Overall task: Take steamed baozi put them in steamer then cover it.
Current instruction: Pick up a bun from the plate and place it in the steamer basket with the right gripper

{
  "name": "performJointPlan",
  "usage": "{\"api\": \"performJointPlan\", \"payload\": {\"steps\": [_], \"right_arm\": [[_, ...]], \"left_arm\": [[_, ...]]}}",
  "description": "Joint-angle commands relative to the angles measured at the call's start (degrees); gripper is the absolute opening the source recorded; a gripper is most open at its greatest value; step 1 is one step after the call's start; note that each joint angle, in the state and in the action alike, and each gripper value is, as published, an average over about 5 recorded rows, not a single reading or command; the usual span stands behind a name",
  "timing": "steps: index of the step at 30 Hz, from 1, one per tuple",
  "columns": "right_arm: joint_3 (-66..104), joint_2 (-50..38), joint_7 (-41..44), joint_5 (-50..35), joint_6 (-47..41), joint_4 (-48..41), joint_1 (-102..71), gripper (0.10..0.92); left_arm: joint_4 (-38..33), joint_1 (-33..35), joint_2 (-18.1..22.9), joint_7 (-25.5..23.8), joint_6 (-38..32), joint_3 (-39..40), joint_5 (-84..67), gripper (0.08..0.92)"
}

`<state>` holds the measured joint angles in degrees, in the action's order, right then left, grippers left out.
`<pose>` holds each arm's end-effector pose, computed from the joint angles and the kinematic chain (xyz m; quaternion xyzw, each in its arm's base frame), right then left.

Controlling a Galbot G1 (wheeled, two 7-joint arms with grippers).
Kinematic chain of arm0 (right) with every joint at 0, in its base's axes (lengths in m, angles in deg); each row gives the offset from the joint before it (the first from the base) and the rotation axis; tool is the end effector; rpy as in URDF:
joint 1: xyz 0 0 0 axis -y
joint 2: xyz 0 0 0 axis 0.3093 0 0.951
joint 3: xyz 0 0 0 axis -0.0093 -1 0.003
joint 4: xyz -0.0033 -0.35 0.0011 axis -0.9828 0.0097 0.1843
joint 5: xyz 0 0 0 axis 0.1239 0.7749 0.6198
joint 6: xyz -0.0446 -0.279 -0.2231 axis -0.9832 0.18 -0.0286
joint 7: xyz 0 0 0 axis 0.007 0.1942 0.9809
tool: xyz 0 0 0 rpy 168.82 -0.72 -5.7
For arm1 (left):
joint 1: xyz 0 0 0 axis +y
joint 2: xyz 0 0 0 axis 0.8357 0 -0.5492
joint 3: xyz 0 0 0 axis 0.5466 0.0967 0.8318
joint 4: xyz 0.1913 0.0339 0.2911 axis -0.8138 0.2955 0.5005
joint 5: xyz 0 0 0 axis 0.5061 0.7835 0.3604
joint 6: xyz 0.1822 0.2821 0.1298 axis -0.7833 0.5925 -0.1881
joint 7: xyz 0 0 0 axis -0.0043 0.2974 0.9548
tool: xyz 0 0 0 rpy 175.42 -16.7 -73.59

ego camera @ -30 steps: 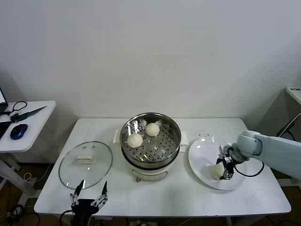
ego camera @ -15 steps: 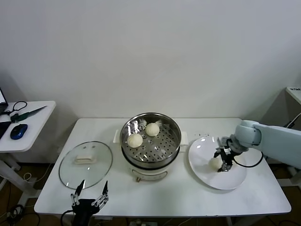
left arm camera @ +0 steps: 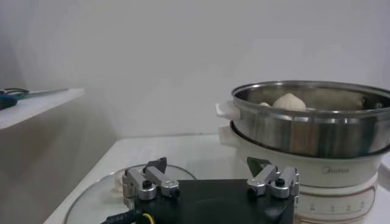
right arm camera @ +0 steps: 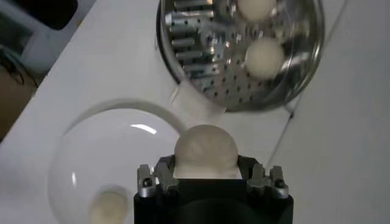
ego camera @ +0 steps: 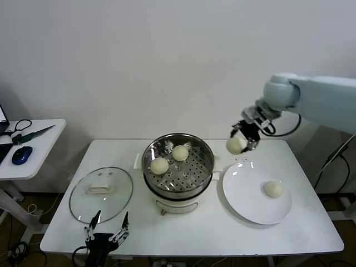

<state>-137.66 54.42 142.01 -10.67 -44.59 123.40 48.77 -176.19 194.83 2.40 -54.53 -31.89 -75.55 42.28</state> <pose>0.5253 -0.0074 0.0433 0.5916 -0.3894 0.6769 0.2007 0.0929 0.0215 -0.3027 -0.0017 -0.9919 -0.0207 0.1250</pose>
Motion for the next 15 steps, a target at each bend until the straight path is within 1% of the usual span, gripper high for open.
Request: {"api": "performJointPlan", "payload": {"steps": [1, 5, 7, 15], "right_arm": [[1.09, 14.39, -3.23, 9.39, 15.48, 9.28, 4.52, 0.679], [3.87, 16.84, -6.62, 18.62, 17.12, 8.43, -3.78, 0.679], [4.41, 17.64, -7.9, 21.36, 17.27, 7.31, -7.1, 0.679], [4.62, 18.91, -11.54, 27.39, 15.64, 3.14, -16.25, 0.679]], "left_arm": [[-0.03, -0.04, 0.0, -0.01, 0.03, 0.02, 0.03, 0.823], [-0.46, -0.19, 0.26, -0.13, 0.41, -0.26, 0.03, 0.823], [-0.53, -0.32, 0.27, -0.14, 0.55, -0.52, -0.11, 0.823], [-0.52, -0.11, -0.06, 0.01, 0.54, -1.48, -1.2, 0.823]]}}
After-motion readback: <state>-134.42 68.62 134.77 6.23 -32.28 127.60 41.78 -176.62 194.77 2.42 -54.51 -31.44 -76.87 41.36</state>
